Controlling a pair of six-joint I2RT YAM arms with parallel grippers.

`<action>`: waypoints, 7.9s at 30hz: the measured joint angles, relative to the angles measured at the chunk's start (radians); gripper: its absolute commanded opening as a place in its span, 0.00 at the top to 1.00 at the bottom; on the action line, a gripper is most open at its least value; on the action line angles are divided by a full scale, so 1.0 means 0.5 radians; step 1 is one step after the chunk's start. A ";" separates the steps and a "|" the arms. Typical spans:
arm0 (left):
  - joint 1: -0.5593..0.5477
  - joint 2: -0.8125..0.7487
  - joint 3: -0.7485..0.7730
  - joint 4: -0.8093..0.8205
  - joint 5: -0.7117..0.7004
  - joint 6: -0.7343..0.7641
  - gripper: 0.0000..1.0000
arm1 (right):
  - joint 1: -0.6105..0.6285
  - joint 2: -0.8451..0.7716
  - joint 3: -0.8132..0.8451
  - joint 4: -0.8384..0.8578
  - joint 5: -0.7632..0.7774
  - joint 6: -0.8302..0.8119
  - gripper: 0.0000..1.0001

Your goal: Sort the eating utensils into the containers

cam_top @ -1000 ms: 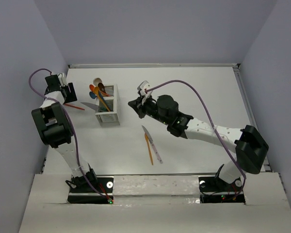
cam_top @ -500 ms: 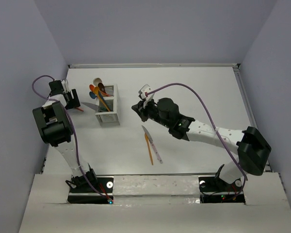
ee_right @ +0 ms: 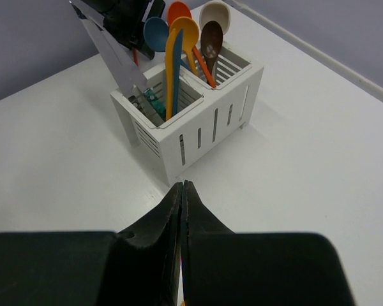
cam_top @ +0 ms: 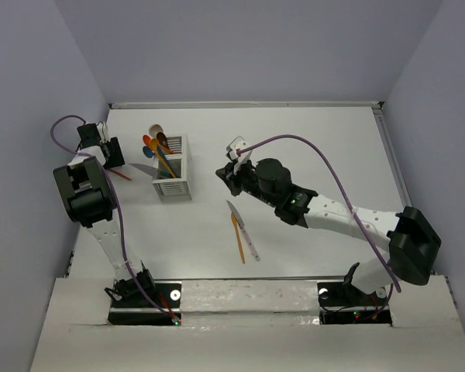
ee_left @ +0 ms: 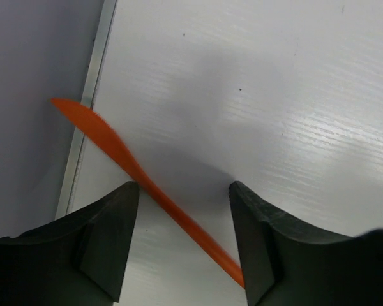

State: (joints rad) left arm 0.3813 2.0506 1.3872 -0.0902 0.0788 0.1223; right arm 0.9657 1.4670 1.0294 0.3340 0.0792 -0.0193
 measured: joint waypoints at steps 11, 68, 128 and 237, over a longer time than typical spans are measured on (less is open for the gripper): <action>-0.001 -0.019 -0.085 0.132 0.037 0.124 0.68 | 0.009 -0.037 -0.008 -0.031 0.031 -0.007 0.96; 0.233 -0.593 -0.510 -0.052 0.479 0.520 1.00 | 0.062 -0.336 -0.064 -0.207 0.150 -0.006 0.96; -0.044 -0.165 -0.160 -0.211 0.208 0.354 0.57 | 0.062 0.095 0.493 -0.698 -0.088 0.204 0.48; 0.248 -1.613 -0.146 -0.325 1.023 0.317 1.00 | 0.062 0.288 1.000 -0.829 0.070 0.229 0.33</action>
State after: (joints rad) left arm 0.5053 1.2442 1.3144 -0.2527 0.5903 0.2806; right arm 0.9966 1.6112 1.5295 -0.0807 0.1143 0.0952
